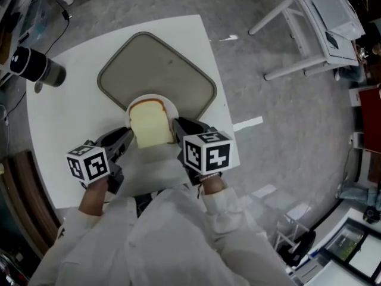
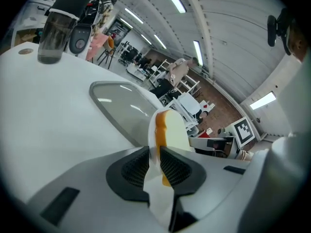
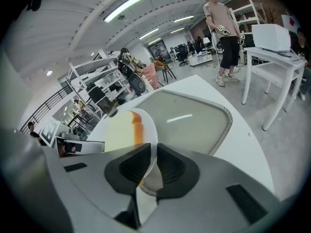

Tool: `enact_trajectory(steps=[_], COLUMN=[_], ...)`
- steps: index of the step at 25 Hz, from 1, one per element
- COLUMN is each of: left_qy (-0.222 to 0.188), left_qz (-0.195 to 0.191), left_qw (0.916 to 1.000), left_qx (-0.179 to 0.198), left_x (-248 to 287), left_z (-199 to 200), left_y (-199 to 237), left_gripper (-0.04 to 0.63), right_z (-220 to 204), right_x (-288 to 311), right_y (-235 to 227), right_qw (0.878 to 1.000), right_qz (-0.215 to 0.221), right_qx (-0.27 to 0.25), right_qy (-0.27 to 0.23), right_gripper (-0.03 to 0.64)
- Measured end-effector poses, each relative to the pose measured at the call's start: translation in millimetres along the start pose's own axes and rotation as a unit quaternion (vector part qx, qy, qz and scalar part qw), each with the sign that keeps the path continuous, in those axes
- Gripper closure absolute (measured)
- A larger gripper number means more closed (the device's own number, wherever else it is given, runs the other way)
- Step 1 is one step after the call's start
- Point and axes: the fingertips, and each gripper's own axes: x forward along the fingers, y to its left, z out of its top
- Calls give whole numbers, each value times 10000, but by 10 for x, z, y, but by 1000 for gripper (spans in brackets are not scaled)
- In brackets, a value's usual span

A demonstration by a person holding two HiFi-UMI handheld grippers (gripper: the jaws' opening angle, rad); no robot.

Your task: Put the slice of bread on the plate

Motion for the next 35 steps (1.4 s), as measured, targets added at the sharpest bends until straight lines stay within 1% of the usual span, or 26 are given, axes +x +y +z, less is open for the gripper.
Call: enact_trajectory(steps=[5, 9, 13, 19, 28, 32, 35], left_qy=[-135, -211, -208, -94, 71, 179, 213], left_qz=[86, 185, 257, 325, 404, 414, 428], left_qw=[9998, 9994, 9992, 9992, 9992, 9988, 9985], left_qx=[-99, -213, -233, -214, 16, 201, 248], left_x=[244, 367, 449, 573, 660, 693, 710], left_z=[251, 457, 606, 691, 790, 796, 806], left_y=[39, 114, 221, 338, 451, 459, 487], left_gripper=[523, 523, 523, 523, 523, 523, 523], right_z=[222, 418, 549, 654, 693, 678, 680], right_x=[174, 297, 460, 634, 780, 806, 826], right_y=[-230, -315, -354, -428, -454, -472, -469], right_qw=[9999, 9996, 9993, 9989, 9982, 9979, 9977], right_qz=[102, 176, 208, 159, 147, 142, 144], right_qx=[-49, -75, -135, -204, -175, -192, -189], right_qy=[119, 203, 273, 400, 560, 608, 633], right_gripper=[566, 566, 566, 566, 565, 565, 565])
